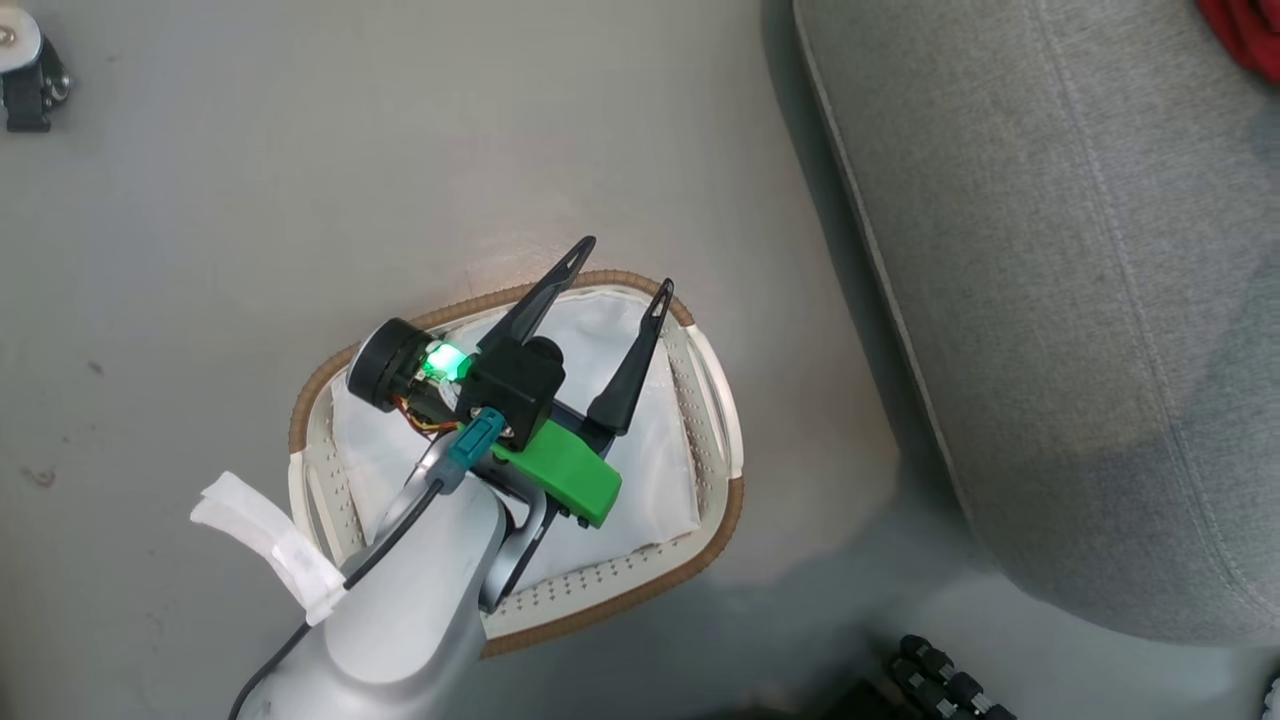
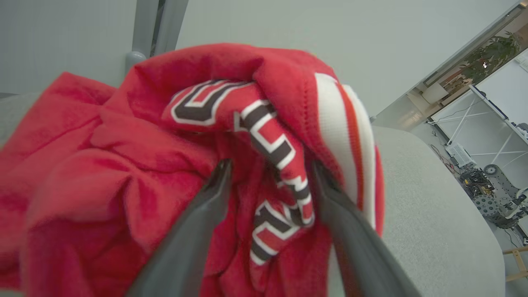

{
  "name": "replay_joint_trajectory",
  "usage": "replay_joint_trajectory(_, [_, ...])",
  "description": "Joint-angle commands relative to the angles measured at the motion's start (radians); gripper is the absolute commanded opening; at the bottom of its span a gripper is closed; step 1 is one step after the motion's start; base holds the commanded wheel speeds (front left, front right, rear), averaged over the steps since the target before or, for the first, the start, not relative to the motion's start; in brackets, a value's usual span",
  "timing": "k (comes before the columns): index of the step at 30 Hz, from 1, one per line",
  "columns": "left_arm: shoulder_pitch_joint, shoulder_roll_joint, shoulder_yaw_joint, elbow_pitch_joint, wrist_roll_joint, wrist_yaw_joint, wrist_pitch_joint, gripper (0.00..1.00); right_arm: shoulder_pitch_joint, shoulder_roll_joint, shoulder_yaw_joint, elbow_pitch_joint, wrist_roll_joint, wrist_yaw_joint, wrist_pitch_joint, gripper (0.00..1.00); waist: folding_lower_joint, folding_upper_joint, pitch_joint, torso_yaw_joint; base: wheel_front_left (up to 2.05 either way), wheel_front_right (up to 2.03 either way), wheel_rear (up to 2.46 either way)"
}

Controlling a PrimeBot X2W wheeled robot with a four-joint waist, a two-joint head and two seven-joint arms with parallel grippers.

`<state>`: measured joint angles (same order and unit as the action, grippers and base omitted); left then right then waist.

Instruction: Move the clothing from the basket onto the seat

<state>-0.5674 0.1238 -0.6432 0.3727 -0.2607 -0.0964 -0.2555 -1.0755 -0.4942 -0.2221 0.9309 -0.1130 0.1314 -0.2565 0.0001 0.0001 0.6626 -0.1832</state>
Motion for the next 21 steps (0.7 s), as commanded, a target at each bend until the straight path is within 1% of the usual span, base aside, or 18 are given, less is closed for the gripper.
replay_joint_trajectory(1, [0.013,0.004,0.001,0.009,-0.011,0.003,-0.003,1.00,0.023,0.004,0.009,0.011,0.009,-0.001,-0.006,1.00,-0.0001,-0.0001,-0.024,-0.011,0.00,0.00,0.00])
replay_joint_trajectory(6, [0.026,-0.003,0.001,0.025,-0.022,0.005,-0.006,1.00,0.061,0.003,0.058,0.005,0.028,-0.001,-0.009,1.00,-0.0001,-0.0001,-0.081,-0.019,0.00,0.00,0.00])
replay_joint_trajectory(11, [0.045,-0.013,0.010,0.038,-0.037,0.006,-0.010,1.00,0.114,0.003,0.094,-0.042,0.049,-0.001,-0.009,1.00,-0.0001,-0.0001,-0.150,-0.017,0.00,0.00,0.00])
replay_joint_trajectory(16, [0.073,-0.028,0.026,0.046,-0.059,0.008,-0.009,1.00,0.166,-0.004,0.118,-0.087,0.057,-0.001,-0.010,1.00,-0.0001,-0.0001,-0.236,-0.001,0.00,0.00,0.00])
replay_joint_trajectory(19, [0.095,-0.035,0.049,0.040,-0.073,0.007,-0.010,1.00,0.185,-0.010,0.128,-0.106,0.057,-0.001,-0.010,1.00,-0.0001,-0.0001,-0.290,0.019,0.00,0.00,0.00])
replay_joint_trajectory(21, [0.108,-0.040,0.063,0.037,-0.080,0.008,-0.010,1.00,0.191,-0.002,0.128,-0.118,0.062,-0.001,-0.010,1.00,-0.0001,-0.0001,-0.318,0.034,0.00,0.00,0.00])
